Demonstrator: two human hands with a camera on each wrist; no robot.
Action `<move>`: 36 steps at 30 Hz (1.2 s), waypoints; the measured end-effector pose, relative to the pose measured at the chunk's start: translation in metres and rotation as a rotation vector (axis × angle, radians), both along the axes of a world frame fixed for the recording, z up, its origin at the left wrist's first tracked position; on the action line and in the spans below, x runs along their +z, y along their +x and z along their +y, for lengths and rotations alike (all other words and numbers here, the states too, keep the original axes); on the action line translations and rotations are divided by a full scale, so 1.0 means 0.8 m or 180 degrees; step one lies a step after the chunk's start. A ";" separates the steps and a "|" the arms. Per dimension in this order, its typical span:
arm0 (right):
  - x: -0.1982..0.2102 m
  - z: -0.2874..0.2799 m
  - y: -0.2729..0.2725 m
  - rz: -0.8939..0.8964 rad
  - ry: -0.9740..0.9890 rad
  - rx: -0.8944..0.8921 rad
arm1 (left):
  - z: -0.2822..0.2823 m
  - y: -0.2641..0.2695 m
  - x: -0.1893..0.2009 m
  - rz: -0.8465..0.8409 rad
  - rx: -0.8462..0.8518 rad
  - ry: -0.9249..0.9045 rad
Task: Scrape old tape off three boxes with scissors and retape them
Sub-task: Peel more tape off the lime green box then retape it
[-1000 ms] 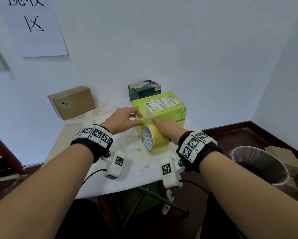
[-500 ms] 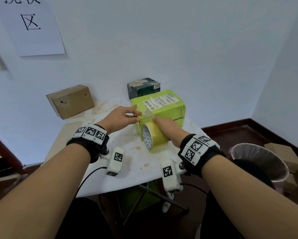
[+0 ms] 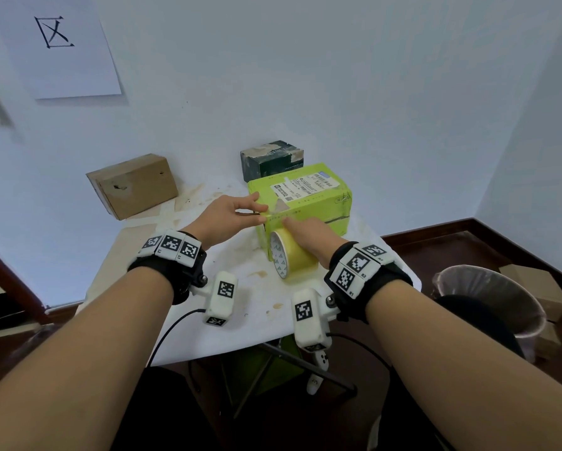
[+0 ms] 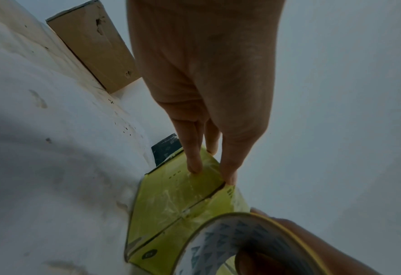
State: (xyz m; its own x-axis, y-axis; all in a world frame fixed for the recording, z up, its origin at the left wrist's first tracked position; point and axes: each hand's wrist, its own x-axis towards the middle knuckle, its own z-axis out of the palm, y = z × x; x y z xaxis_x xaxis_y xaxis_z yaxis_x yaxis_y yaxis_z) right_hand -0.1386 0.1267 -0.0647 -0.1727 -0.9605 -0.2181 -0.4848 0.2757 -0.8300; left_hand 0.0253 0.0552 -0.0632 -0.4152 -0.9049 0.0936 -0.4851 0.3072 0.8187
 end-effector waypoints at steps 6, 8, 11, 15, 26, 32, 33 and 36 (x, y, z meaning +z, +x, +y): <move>0.001 -0.012 0.002 0.0116 0.0142 0.0177 | -0.002 0.003 0.000 -0.0017 -0.0021 0.0033; -0.001 -0.014 0.003 0.0154 0.0132 0.0220 | -0.002 0.002 -0.001 -0.0004 -0.0016 0.0031; -0.006 -0.016 0.003 0.0235 0.0157 0.0285 | -0.002 0.002 -0.001 0.0022 -0.0038 0.0027; -0.013 -0.021 0.001 0.0405 0.0150 0.0329 | -0.003 0.003 0.000 -0.0030 -0.0042 -0.0004; -0.017 -0.028 -0.001 0.0611 0.0168 0.0403 | -0.005 -0.002 -0.001 -0.0216 0.0048 -0.0146; -0.014 -0.026 0.001 0.0467 0.0216 0.0360 | 0.005 -0.007 0.011 -0.0880 -0.0062 -0.0565; -0.015 -0.026 0.001 0.0468 0.0194 0.0359 | 0.006 -0.009 0.013 -0.1022 -0.0080 -0.0671; -0.019 -0.025 -0.001 0.0524 0.0147 0.0350 | 0.004 -0.012 0.011 -0.1271 -0.0039 -0.0858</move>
